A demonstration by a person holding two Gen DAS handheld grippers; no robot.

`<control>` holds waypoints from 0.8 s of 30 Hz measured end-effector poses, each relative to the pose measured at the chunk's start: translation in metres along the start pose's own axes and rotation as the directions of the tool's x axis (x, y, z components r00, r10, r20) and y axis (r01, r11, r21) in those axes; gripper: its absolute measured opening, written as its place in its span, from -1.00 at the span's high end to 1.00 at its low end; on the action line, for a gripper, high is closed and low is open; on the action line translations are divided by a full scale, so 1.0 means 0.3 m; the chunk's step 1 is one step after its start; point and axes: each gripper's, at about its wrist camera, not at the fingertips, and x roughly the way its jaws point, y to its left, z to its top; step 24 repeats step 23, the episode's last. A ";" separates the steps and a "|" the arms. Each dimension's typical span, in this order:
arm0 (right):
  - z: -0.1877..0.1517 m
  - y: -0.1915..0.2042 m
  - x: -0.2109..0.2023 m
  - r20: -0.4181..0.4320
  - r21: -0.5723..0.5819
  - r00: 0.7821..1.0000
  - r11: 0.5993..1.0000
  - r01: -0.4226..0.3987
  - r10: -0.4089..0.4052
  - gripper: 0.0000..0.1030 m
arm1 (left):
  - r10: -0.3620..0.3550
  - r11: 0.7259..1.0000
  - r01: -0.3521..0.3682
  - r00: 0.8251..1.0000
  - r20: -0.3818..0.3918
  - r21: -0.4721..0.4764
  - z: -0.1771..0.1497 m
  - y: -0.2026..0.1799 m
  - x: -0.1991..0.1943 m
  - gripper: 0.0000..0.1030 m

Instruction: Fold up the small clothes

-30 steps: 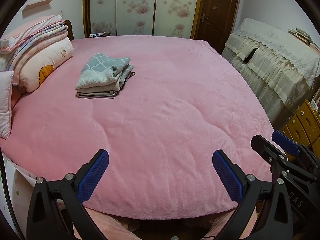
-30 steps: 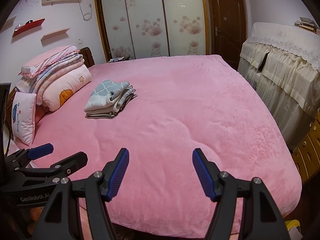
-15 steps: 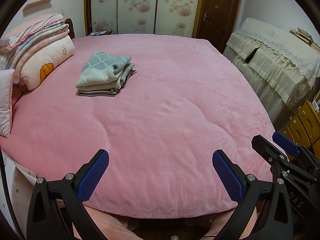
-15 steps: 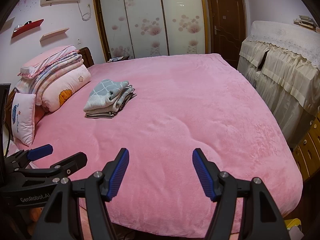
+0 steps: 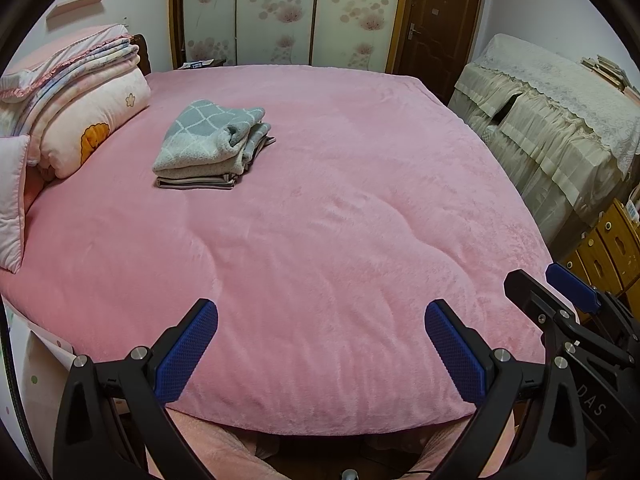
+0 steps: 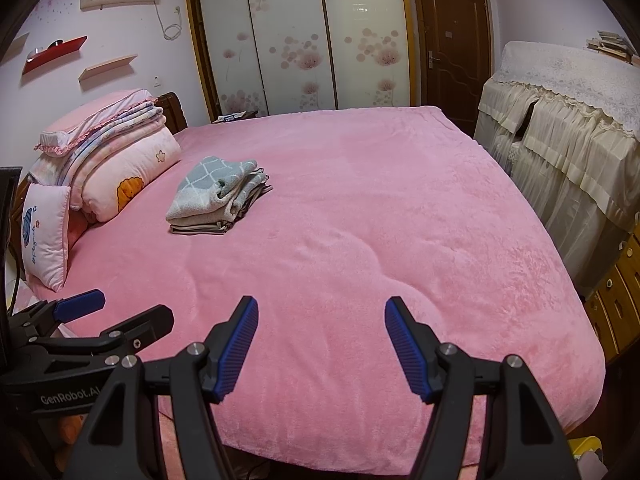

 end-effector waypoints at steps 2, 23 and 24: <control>-0.003 0.000 0.001 0.000 0.001 1.000 1.000 0.001 -0.001 -0.29 | 0.000 1.000 0.000 1.000 0.000 -0.001 -0.002 -0.001 0.001 -0.99; -0.008 -0.005 0.005 -0.002 0.000 1.000 1.000 0.000 0.000 -0.29 | 0.003 1.000 -0.003 1.000 -0.005 -0.001 -0.007 0.003 0.006 -0.99; -0.008 -0.005 0.005 -0.002 0.000 1.000 1.000 0.000 0.000 -0.29 | 0.003 1.000 -0.003 1.000 -0.005 -0.001 -0.007 0.003 0.006 -0.99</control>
